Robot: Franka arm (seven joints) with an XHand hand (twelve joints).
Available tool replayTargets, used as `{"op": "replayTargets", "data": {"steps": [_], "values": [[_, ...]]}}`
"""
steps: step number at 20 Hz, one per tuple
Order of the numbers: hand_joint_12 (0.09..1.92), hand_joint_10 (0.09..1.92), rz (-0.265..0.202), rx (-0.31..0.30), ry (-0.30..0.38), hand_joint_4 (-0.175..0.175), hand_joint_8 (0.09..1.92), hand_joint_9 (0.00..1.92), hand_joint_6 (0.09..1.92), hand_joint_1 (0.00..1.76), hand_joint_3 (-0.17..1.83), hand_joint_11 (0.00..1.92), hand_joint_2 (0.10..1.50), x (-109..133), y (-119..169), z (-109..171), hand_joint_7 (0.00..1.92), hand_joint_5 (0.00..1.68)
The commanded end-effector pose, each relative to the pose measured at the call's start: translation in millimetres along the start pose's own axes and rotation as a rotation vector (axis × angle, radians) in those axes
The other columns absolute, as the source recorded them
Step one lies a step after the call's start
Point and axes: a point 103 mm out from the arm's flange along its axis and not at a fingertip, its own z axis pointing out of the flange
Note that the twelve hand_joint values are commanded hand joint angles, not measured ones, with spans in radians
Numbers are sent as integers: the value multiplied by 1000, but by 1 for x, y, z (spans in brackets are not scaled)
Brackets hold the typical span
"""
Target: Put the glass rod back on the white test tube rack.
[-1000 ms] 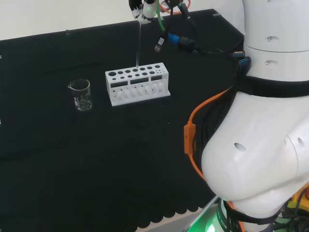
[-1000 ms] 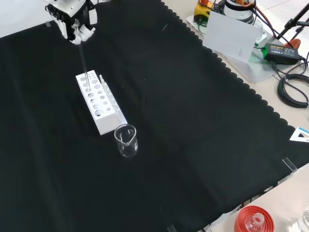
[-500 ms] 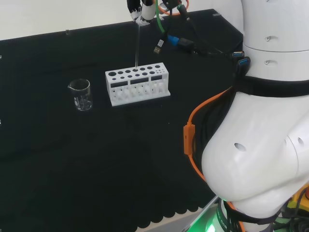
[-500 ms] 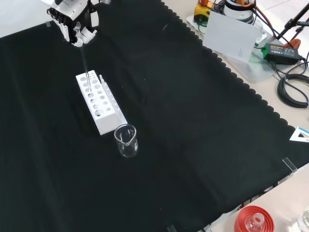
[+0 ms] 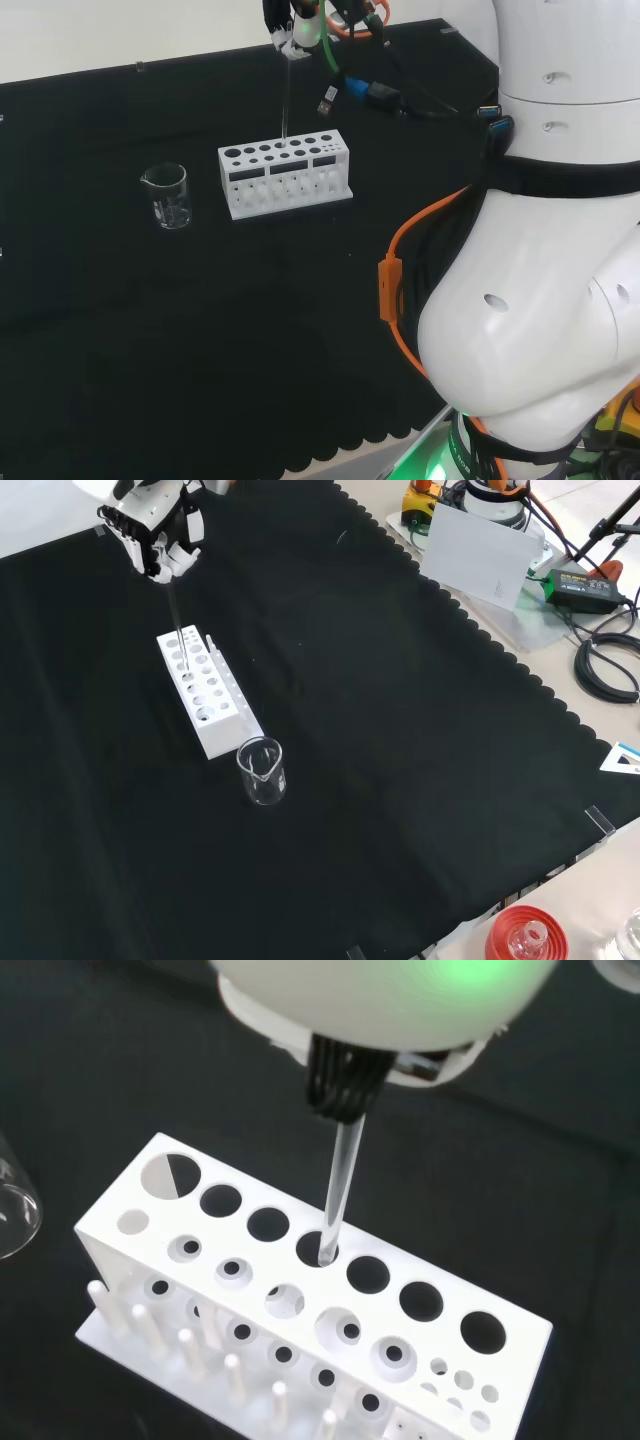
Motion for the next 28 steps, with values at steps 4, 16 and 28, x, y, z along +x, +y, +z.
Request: {"op": "replayTargets", "data": {"steps": [4, 16, 28], "values": [[676, 369, -18, 9, -16, -175, 707, 1808, 748, 1331, 890, 1659, 527, 3, 10, 6, 1429, 1181], [676, 367, -31, 30, -20, -175, 706, 1809, 749, 1331, 892, 1659, 525, 9, 29, 23, 1430, 1182], [677, 366, -33, 66, -63, -175, 704, 1810, 751, 1331, 894, 1658, 524, 9, 38, 36, 1431, 1181]]}}
